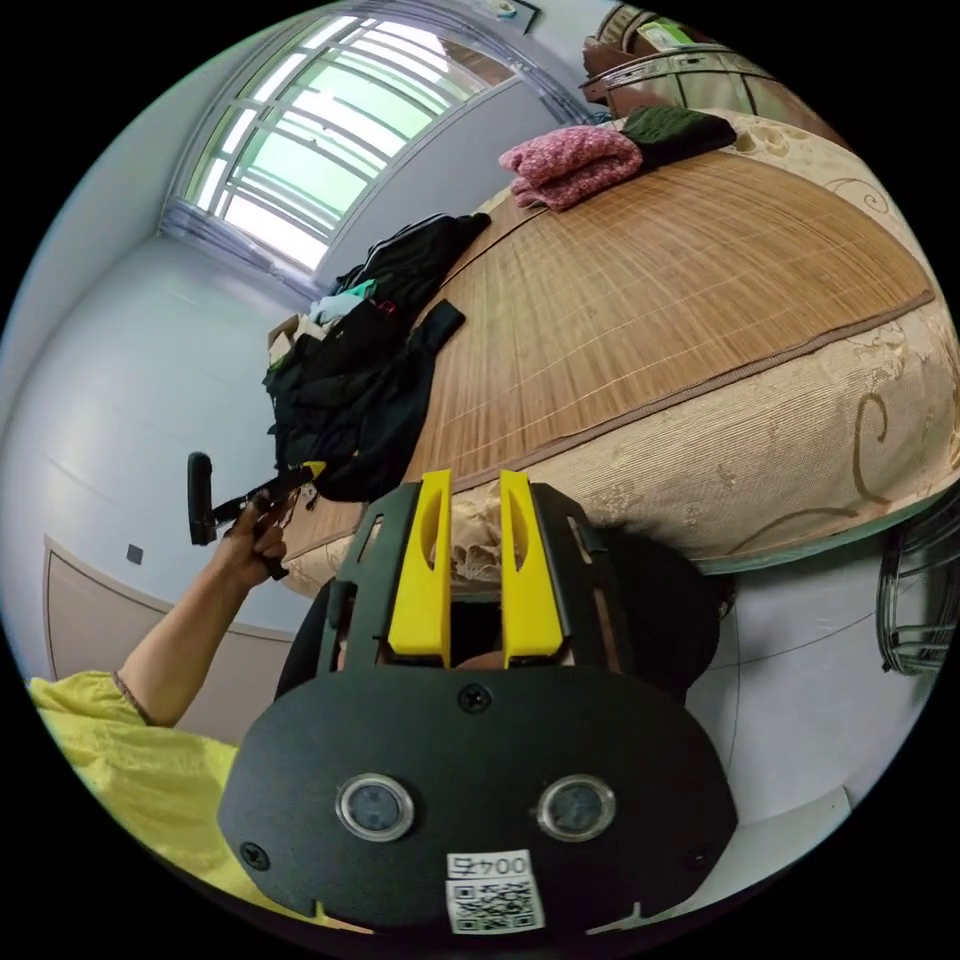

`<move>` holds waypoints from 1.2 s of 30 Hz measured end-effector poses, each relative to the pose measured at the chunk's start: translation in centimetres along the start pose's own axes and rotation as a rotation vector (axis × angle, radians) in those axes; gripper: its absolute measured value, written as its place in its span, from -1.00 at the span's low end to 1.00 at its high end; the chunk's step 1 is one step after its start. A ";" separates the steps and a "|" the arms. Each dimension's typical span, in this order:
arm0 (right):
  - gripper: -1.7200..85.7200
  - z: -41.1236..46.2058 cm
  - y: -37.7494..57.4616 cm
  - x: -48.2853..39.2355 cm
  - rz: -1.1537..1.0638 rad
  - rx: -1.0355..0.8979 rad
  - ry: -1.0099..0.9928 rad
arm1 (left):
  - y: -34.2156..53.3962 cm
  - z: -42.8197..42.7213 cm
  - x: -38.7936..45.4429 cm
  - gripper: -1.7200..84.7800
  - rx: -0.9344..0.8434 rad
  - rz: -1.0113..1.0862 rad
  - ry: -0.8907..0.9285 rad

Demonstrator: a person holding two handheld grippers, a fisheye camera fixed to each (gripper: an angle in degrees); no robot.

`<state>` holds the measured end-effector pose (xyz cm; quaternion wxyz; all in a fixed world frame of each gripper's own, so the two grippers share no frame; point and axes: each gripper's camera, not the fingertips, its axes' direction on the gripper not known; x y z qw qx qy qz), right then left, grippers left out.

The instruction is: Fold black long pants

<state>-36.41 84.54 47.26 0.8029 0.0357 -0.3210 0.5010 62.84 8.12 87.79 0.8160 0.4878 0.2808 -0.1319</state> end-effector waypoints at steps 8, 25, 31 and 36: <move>-0.75 3.7 -0.7 -3.1 -0.017 -0.090 -0.075 | 7.1 -0.3 3.4 -0.93 0.073 0.126 0.405; -0.76 17.7 -15.6 -9.6 -0.089 -0.346 0.032 | 13.3 1.1 -1.3 -0.94 0.029 -0.009 0.526; -0.61 26.5 -21.0 -12.9 -0.040 -0.532 0.041 | 13.6 2.7 -0.6 -0.94 -0.009 0.011 0.558; -0.86 29.9 -22.4 -13.7 0.028 -0.624 0.111 | 13.2 2.9 -0.8 -0.93 -0.008 0.020 0.563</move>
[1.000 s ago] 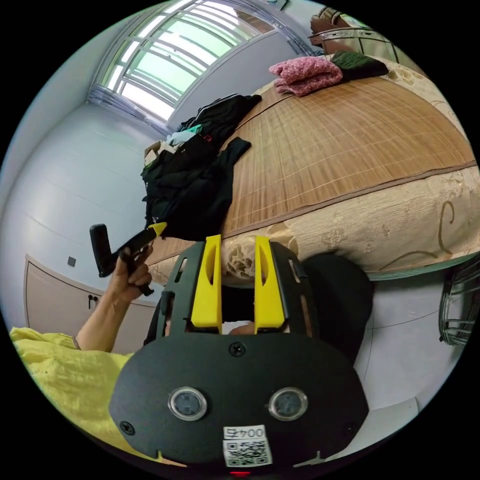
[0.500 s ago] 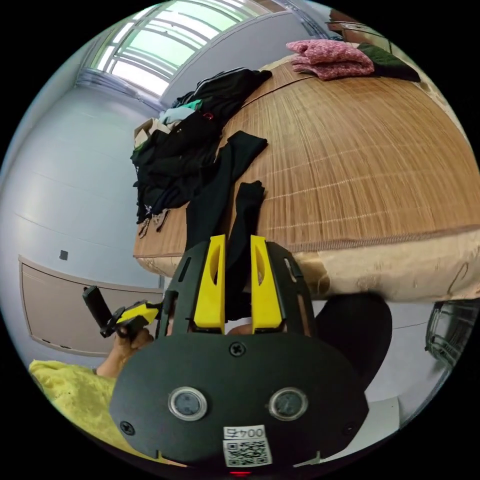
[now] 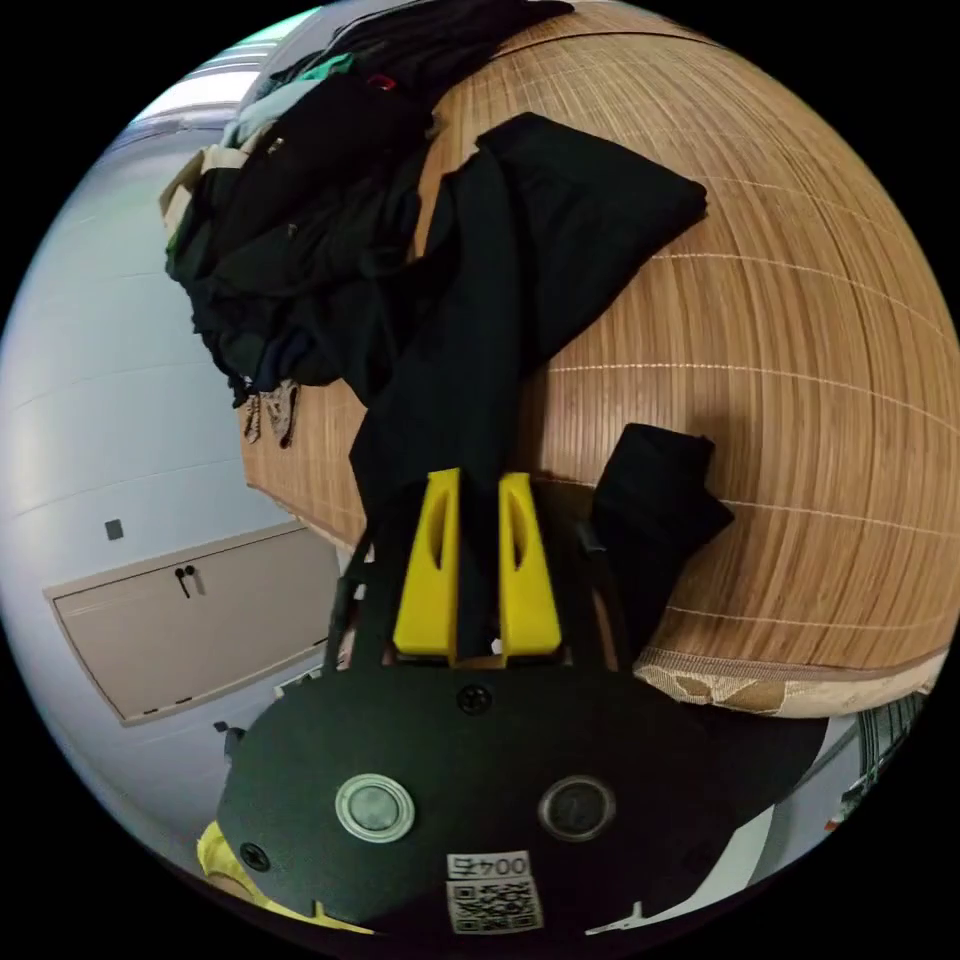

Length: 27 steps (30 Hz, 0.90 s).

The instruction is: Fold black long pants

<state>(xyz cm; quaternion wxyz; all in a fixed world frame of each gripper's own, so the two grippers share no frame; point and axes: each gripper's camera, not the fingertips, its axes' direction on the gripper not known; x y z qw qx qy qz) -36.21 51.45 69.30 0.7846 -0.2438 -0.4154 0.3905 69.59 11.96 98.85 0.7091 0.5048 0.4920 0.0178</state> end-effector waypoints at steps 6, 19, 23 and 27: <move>-0.97 -4.9 2.9 -0.4 -0.095 0.196 0.039 | -0.7 0.6 -1.4 -0.91 0.014 -0.050 -0.023; -0.86 -13.5 10.7 8.5 0.116 0.292 0.116 | -5.2 0.8 -2.7 -0.81 0.099 -0.105 -0.187; -0.74 -16.7 9.6 7.9 0.138 0.410 0.084 | -6.9 1.3 -2.5 -0.83 0.086 -0.077 -0.263; -0.72 -18.4 5.7 5.6 0.083 0.383 0.171 | -8.4 2.3 -2.8 -0.87 0.059 -0.075 -0.282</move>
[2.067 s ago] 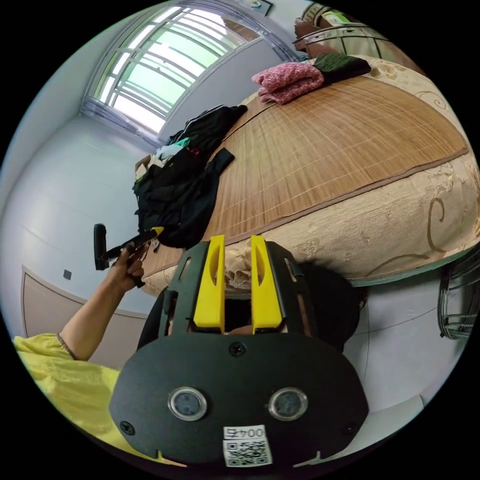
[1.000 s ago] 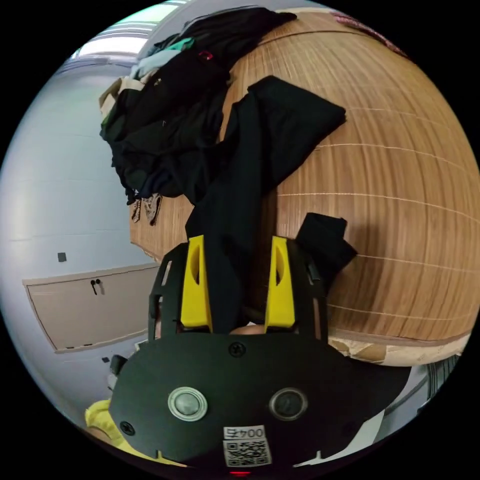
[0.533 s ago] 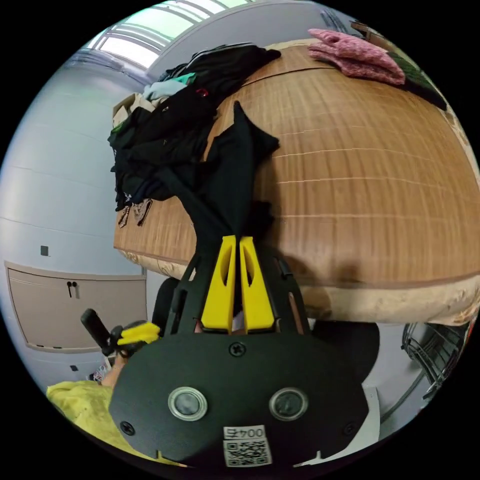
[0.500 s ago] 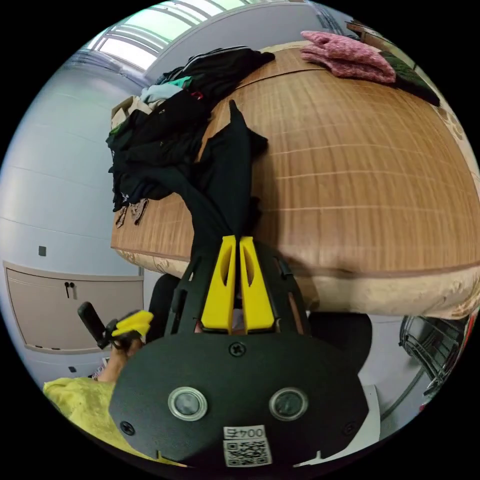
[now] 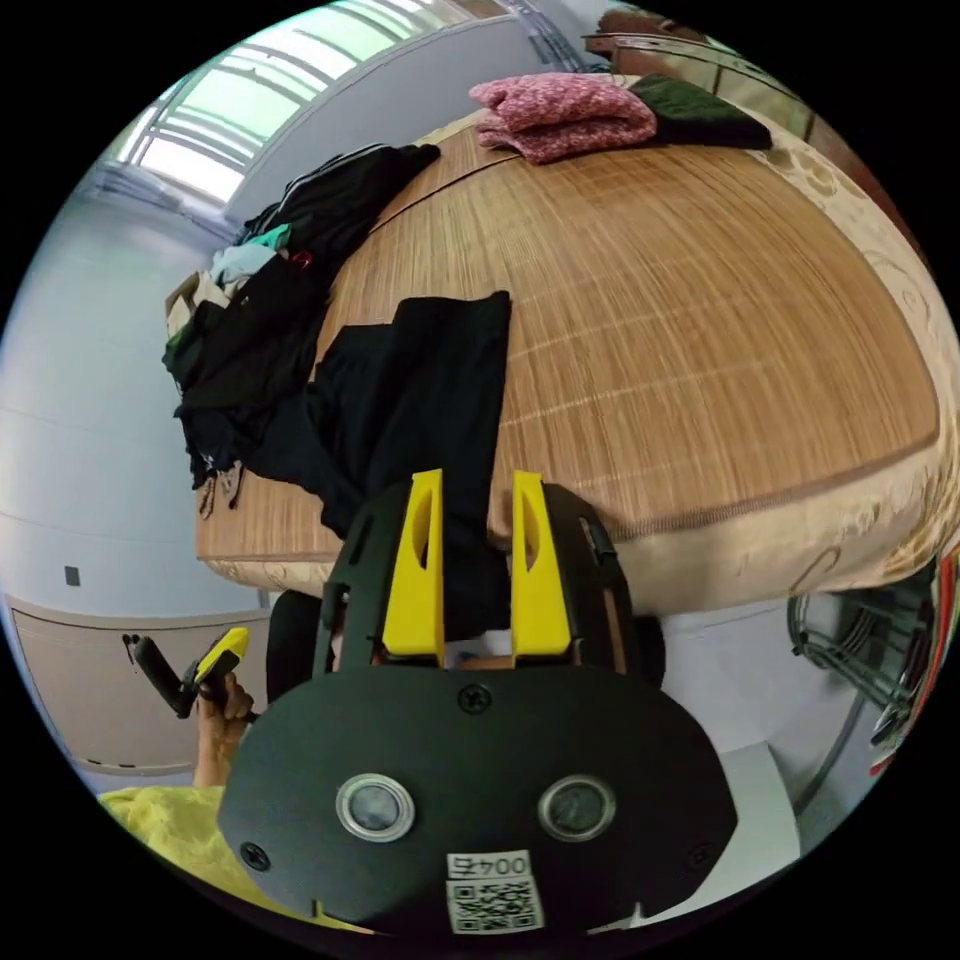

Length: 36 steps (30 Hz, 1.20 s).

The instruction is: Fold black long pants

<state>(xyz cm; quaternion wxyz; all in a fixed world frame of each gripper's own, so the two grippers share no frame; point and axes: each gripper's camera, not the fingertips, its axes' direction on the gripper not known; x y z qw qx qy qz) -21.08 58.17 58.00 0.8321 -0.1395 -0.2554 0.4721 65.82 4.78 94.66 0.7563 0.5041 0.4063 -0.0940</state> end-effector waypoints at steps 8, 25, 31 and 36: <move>-0.79 0.6 -8.4 -4.7 -0.053 -0.012 0.146 | -7.0 2.1 0.3 -0.90 -0.023 0.112 -0.152; -0.75 -5.6 -10.6 -10.6 -0.038 0.153 0.175 | -43.7 18.2 -7.1 -0.66 -0.272 0.310 -0.363; -0.65 -8.0 -11.7 -13.0 -0.026 0.135 0.099 | -45.3 20.1 -9.5 -0.65 -0.320 0.339 -0.371; -0.65 -9.8 -12.2 -17.3 -0.080 0.126 0.197 | -45.1 18.9 -11.6 -0.66 -0.272 0.323 -0.384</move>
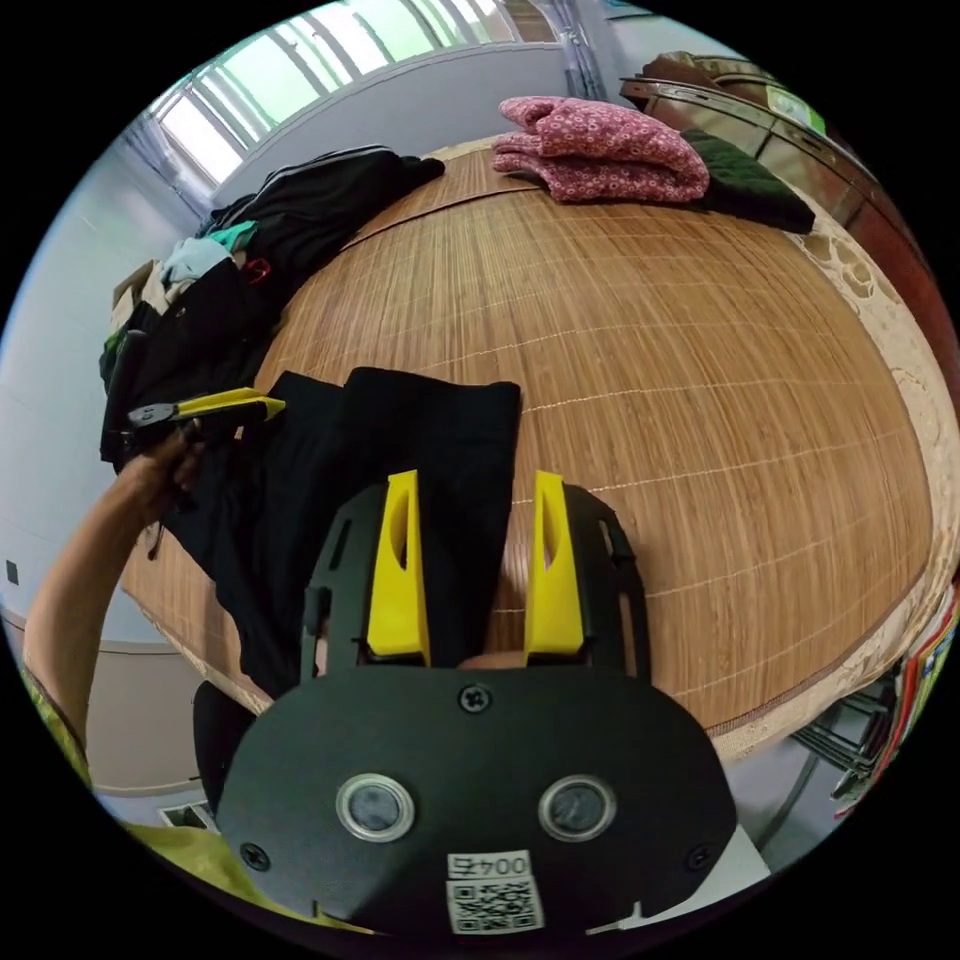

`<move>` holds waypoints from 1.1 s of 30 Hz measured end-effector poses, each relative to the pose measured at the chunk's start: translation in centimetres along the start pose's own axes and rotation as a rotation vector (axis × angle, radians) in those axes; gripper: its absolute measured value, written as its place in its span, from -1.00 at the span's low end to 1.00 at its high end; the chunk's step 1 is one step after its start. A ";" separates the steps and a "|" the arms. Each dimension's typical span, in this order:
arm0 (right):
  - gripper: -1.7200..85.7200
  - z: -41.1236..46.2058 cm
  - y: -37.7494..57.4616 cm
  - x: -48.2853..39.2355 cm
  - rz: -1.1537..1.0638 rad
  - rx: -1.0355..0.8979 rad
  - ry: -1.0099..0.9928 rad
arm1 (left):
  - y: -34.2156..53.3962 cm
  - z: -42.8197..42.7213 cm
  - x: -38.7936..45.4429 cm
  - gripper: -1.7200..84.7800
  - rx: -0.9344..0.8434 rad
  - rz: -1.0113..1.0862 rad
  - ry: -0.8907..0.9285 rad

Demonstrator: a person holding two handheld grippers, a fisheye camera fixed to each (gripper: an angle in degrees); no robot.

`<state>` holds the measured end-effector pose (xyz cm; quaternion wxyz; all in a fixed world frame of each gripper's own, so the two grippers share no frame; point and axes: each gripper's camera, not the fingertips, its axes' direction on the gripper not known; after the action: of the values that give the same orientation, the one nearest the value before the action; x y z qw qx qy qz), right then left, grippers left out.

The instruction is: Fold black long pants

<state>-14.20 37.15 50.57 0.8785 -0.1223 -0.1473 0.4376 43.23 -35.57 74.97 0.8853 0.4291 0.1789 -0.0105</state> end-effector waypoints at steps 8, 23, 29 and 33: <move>-0.95 -4.0 -0.4 -6.9 -0.139 0.004 0.261 | 4.3 -1.3 -4.0 -0.84 0.001 -0.064 0.080; -0.97 -35.1 0.5 -15.3 -0.343 0.473 -0.231 | 31.7 -30.2 -17.9 -0.93 0.706 -0.263 0.279; -0.97 -47.8 0.8 -20.5 -0.436 0.604 -0.364 | 41.9 -47.0 -22.2 -0.93 0.959 -0.233 0.252; -0.97 -54.0 1.4 -23.8 -0.485 0.666 -0.399 | 48.7 -56.7 -23.2 -0.93 1.073 -0.169 0.148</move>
<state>-9.13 14.21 -3.52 0.9014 0.2919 -0.1893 0.2577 12.47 35.39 87.15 0.5233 0.8042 0.2440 -0.1413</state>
